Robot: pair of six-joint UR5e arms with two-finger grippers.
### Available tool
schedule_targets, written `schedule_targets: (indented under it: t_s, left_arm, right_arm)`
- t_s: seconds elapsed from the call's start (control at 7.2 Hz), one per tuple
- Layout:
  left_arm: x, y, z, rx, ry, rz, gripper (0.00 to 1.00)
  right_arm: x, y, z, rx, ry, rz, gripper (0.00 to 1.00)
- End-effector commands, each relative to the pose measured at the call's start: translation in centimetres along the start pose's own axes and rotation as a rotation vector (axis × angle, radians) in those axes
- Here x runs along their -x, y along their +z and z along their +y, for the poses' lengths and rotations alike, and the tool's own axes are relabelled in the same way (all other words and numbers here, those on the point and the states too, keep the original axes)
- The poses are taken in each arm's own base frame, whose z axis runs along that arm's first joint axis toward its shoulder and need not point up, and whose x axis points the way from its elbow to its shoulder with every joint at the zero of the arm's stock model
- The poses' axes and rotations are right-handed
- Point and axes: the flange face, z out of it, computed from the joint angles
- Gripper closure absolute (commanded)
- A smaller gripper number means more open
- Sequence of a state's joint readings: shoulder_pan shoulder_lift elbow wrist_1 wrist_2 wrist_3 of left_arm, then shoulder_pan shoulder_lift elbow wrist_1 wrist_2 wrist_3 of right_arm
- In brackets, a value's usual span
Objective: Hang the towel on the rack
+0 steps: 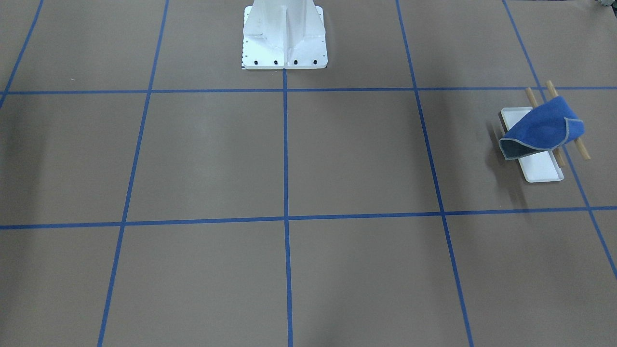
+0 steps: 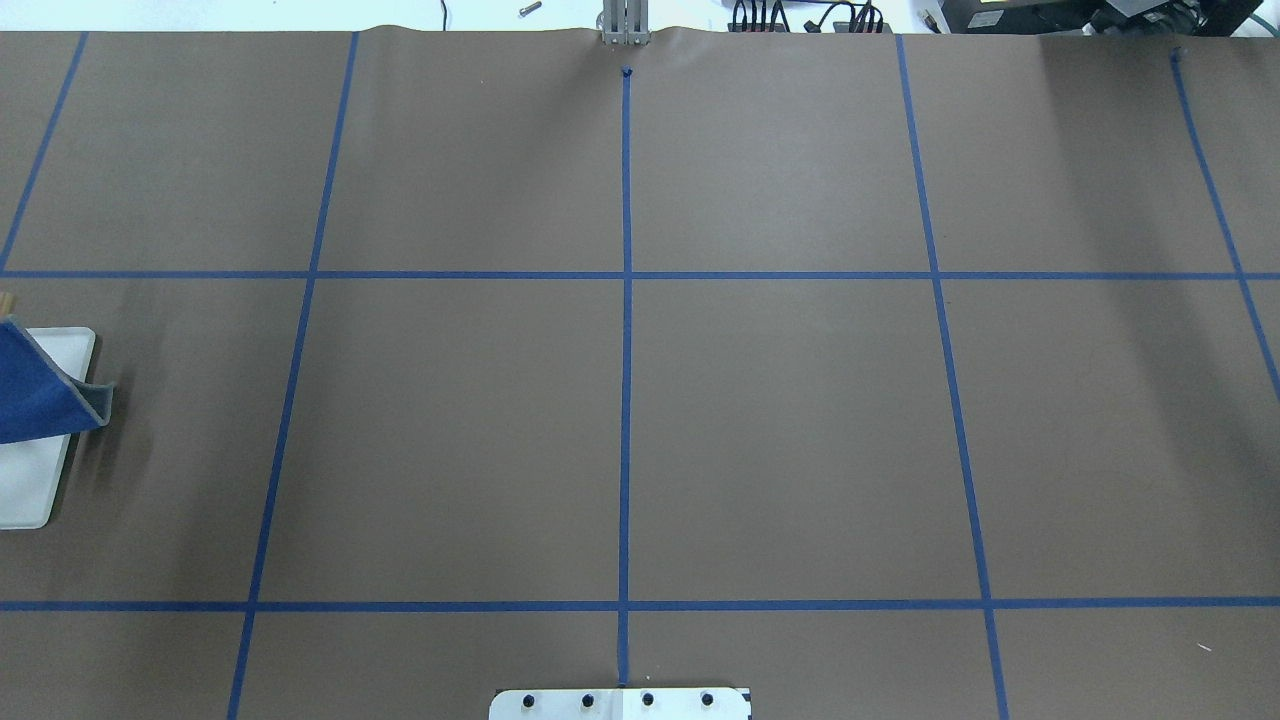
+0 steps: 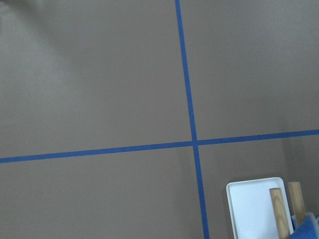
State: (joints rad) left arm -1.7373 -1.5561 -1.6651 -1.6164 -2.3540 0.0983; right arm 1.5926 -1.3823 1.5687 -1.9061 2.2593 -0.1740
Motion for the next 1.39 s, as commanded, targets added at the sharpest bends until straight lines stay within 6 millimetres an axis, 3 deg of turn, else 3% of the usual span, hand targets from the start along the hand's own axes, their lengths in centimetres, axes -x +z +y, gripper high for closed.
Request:
schedule_targets:
  t_s: [0.0,0.28,0.42,1.25]
  left_arm:
    - [-0.8,0.7,-0.2,0.002,-0.146,-0.002,0.02]
    - [-2.9,3.1,-0.5,0.051,-0.123,0.003,0.02]
    - [-2.9,3.1,-0.4,0.052,-0.124,0.003,0.02]
    - [-2.8,3.2,-0.3,0.055,-0.124,0.003,0.02]
  right_arm:
    - [-4.3,4.0,4.6,0.039,0.068,-0.021,0.0]
    - [-5.3,6.2,6.7,0.002,0.049,-0.042,0.0]
    - [-5.6,6.8,7.8,-0.009,0.046,-0.04,0.0]
    - [-4.7,5.3,6.4,-0.086,0.077,-0.029,0.0]
